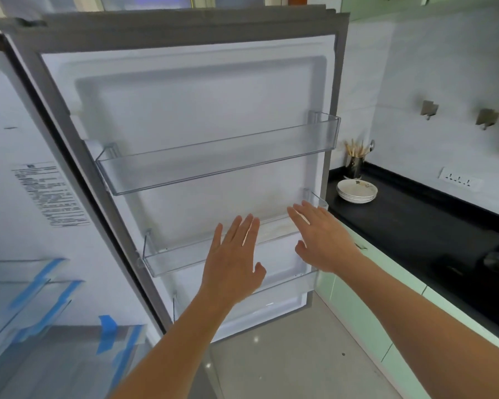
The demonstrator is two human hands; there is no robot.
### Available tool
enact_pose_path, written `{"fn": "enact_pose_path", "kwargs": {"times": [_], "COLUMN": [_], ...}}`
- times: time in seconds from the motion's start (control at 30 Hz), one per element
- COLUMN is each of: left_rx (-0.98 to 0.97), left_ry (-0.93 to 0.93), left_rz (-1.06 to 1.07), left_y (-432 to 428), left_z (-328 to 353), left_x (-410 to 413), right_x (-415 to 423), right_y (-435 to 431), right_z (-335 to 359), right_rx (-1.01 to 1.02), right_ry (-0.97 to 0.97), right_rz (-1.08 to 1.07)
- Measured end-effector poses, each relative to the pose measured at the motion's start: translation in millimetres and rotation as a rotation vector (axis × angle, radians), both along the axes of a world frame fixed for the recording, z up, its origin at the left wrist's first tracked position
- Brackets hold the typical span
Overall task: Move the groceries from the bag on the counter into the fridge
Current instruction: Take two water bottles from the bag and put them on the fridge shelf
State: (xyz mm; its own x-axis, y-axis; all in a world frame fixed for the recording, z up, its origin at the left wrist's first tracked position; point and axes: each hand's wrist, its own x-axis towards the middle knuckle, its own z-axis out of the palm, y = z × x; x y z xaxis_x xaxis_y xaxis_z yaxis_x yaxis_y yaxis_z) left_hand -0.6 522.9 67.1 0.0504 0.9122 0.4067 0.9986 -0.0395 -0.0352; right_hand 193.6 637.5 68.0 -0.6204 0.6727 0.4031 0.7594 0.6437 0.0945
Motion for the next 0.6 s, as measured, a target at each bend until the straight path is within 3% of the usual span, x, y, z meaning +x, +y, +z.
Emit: {"fn": "enact_pose_path", "kwargs": {"times": [0.17, 0.6], "left_rx": [0.106, -0.128], "left_ry": [-0.055, -0.107], "left_rz": [-0.157, -0.355], "left_y": [-5, -21], "left_z": [-14, -72], "left_x": [37, 132], "right_x": [22, 122], "right_y": [-37, -141], "right_z": [-11, -81], "right_rx": [-0.002, -0.147], "right_ry": [0.049, 0.156], "right_rz": [-0.136, -0.472]}}
